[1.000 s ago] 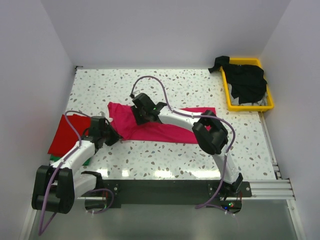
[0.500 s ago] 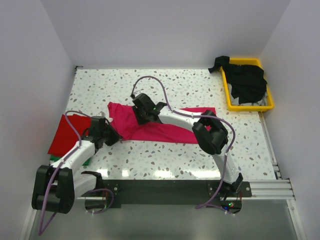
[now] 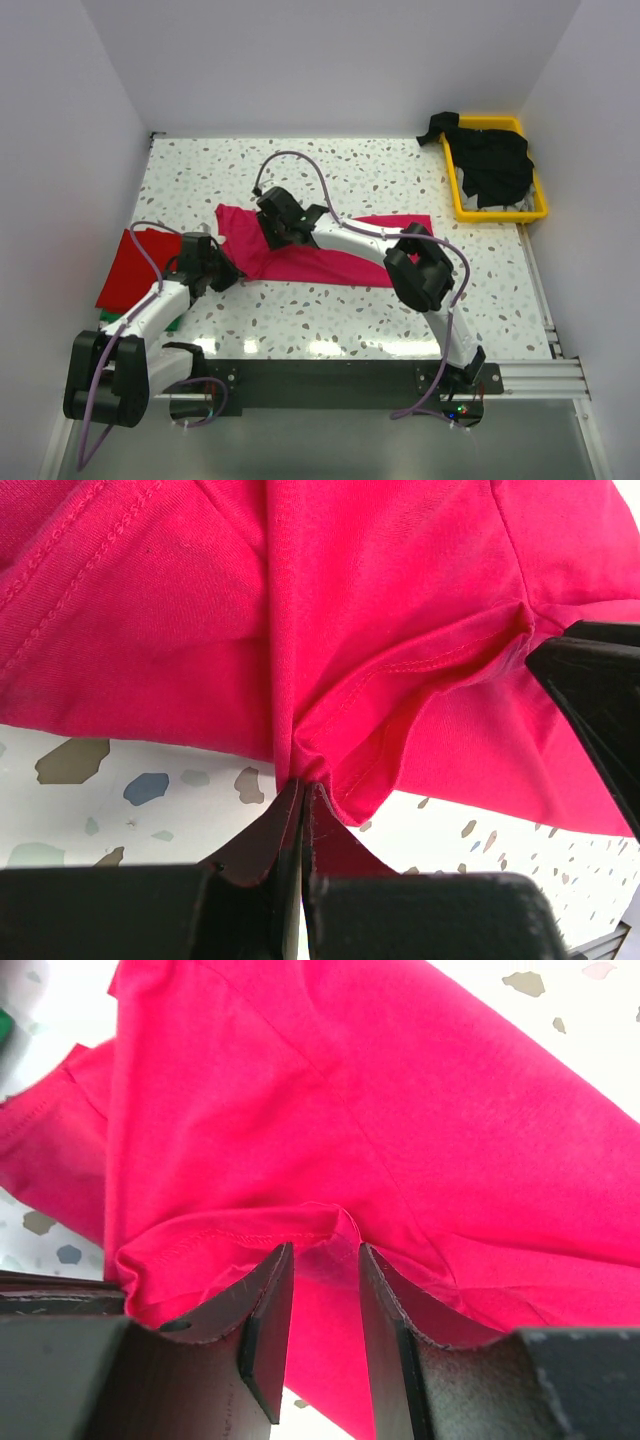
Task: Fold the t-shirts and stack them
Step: Fold the tshirt
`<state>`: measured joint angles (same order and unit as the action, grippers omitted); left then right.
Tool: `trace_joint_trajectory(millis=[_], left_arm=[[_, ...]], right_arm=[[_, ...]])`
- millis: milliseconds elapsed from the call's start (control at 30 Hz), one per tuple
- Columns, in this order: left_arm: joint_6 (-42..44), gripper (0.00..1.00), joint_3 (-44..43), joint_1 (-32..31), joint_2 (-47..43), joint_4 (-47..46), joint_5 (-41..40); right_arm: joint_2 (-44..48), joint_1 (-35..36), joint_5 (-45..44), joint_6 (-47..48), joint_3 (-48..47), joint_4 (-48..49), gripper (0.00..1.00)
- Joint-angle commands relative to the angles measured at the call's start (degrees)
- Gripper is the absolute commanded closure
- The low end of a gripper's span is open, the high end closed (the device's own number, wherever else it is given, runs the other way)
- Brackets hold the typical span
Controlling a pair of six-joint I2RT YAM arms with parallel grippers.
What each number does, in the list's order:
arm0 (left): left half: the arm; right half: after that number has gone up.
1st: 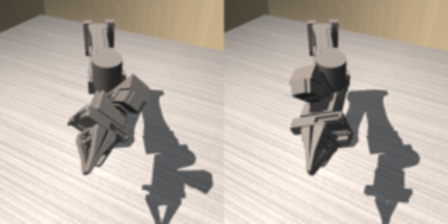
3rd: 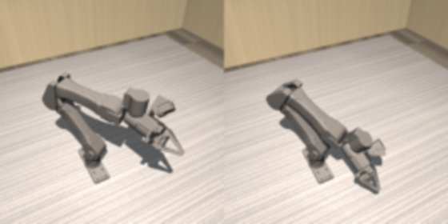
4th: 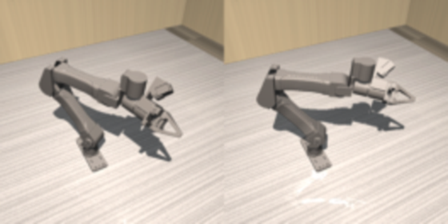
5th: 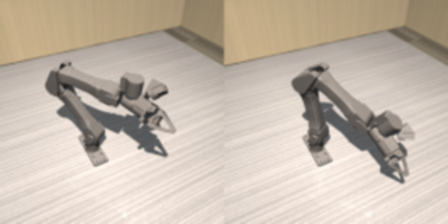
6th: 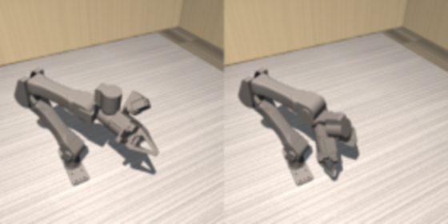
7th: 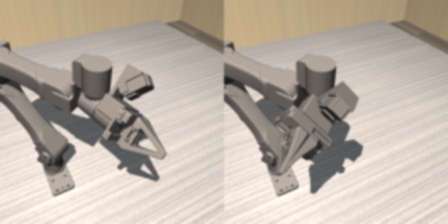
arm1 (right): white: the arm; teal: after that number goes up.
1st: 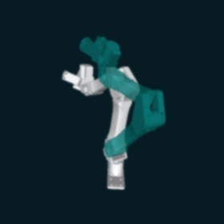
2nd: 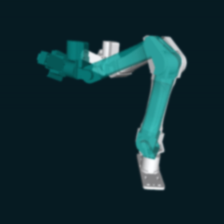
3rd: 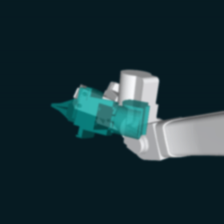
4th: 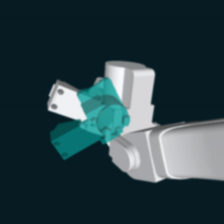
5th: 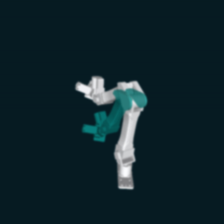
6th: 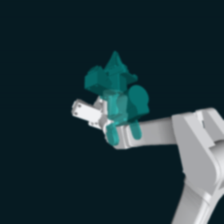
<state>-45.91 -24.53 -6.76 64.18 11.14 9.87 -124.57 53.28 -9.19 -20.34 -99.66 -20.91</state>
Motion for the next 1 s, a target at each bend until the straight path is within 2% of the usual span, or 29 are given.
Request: trace_joint_trajectory(millis=[0,367,567,733,967], left_arm=[[0.21,1.00,-0.43,0.35,-0.28,-2.52,0.94],[0.12,1.00,-0.25,0.44,-0.90,-2.26,1.03],[0.12,1.00,-0.60,0.44,-0.90,-1.91,0.77],[0.47,1.00,-2.27,0.44,-0.99,-0.94,0.24],[1.52,1.00,-6.66,0.44,0.76,0.55,-0.64]], right_arm=[[-1.28,0.42,-2.14,0.04,-3.70,-1.15,0.64],[-3.75,0.60,-3.55,0.30,-5.20,-2.21,0.64],[-0.50,0.69,-5.66,0.04,-2.13,-1.68,0.75],[2.40,0.60,-6.19,-0.14,0.51,-1.33,0.92],[5.48,0.60,-7.51,-0.67,3.94,-0.89,0.93]])
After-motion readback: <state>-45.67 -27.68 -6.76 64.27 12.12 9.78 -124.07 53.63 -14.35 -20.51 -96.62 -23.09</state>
